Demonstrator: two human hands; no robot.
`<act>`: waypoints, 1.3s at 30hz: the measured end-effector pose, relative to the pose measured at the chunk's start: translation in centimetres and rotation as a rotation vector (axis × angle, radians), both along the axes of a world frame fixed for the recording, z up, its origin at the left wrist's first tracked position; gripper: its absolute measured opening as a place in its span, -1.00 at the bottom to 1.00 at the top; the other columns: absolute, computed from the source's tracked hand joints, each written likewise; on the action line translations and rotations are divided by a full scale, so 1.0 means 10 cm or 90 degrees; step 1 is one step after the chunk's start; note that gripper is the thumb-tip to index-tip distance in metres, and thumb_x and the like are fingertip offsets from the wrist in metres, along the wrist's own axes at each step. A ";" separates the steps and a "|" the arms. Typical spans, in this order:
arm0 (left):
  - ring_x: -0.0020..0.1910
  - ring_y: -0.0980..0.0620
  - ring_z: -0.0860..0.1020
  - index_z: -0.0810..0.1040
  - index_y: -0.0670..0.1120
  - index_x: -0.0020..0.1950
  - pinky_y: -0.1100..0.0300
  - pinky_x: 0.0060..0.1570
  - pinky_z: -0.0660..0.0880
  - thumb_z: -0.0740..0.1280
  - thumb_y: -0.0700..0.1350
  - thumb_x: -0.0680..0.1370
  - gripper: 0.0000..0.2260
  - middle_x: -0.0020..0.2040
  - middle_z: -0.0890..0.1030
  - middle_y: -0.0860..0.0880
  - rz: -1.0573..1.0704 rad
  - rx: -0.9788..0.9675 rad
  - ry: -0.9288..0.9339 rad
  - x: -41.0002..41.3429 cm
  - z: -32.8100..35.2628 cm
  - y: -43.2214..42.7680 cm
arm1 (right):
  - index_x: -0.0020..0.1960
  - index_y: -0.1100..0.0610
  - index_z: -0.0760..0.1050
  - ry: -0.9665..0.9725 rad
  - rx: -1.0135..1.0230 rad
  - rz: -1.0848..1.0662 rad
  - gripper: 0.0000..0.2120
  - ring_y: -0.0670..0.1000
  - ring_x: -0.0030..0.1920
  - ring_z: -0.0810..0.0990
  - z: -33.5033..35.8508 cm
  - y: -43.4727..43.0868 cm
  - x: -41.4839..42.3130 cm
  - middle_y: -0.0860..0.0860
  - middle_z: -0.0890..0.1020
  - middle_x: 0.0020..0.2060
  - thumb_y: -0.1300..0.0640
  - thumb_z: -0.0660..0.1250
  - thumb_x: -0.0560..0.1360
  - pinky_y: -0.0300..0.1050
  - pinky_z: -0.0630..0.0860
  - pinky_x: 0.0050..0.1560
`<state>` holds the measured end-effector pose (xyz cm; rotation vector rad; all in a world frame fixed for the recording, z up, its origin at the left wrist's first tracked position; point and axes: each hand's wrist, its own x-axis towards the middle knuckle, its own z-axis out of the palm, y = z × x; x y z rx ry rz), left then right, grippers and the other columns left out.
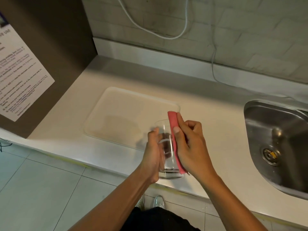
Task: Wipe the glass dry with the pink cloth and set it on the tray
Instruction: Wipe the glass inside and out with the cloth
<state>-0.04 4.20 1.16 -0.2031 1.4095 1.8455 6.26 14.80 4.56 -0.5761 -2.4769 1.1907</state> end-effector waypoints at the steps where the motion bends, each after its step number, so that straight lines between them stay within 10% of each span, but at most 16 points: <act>1: 0.24 -0.28 0.66 0.61 -0.20 0.37 -0.22 0.31 0.55 0.00 0.28 0.70 -0.33 0.25 0.68 -0.40 0.000 0.008 -0.005 0.00 -0.02 0.00 | 0.52 -0.26 0.24 0.009 0.014 0.005 -0.58 -0.06 0.19 0.41 0.04 -0.03 -0.03 -0.11 0.31 0.12 -0.06 0.13 0.68 -0.49 0.33 0.13; 5: 0.17 -0.21 0.74 0.75 -0.14 0.22 0.04 -0.02 0.70 -0.02 0.37 0.65 -0.25 0.15 0.76 -0.30 -0.016 0.032 -0.031 -0.14 0.00 -0.07 | 0.55 -0.22 0.25 0.018 0.163 0.108 -0.55 -0.10 0.29 0.27 -0.03 -0.24 0.26 -0.12 0.27 0.26 -0.06 0.15 0.67 -0.51 0.18 0.27; 17: 0.12 -0.25 0.57 0.65 -0.26 0.28 -0.28 0.35 0.48 0.03 0.51 0.56 -0.11 0.10 0.62 -0.30 -0.015 0.028 0.033 -0.11 0.20 -0.03 | 0.51 -0.09 0.38 0.051 -0.048 0.004 -0.60 -0.25 0.11 0.49 0.15 -0.06 0.09 -0.07 0.40 0.10 -0.05 0.15 0.68 -0.50 0.45 -0.02; 21: -0.01 -0.20 0.58 0.55 -0.33 0.27 -0.15 0.14 0.54 0.10 0.61 0.31 0.05 0.02 0.63 -0.31 -0.025 -0.031 0.117 -0.13 0.20 0.03 | 0.54 -0.11 0.32 0.034 -0.018 -0.032 -0.57 -0.21 0.13 0.46 0.12 -0.06 0.08 -0.10 0.37 0.10 -0.07 0.14 0.68 -0.45 0.42 0.07; 32: 0.23 -0.04 0.72 0.71 0.08 0.27 -0.10 0.30 0.58 0.10 0.59 0.48 -0.25 0.18 0.79 -0.05 -0.029 -0.046 0.158 -0.09 0.13 0.08 | 0.59 -0.19 0.16 0.024 0.153 -0.016 -0.48 -0.15 0.27 0.25 0.08 -0.22 0.03 -0.05 0.32 0.27 -0.16 0.06 0.64 -0.57 0.22 0.17; 39: -0.13 -0.01 0.76 0.63 -0.12 0.14 -0.09 0.08 0.57 0.02 0.57 0.51 -0.19 -0.08 0.81 -0.14 0.004 -0.084 0.094 -0.10 0.05 0.12 | 0.56 -0.15 0.27 0.001 -0.010 -0.019 -0.55 -0.12 0.14 0.47 0.06 0.06 0.01 -0.06 0.38 0.12 -0.09 0.10 0.68 -0.55 0.34 0.06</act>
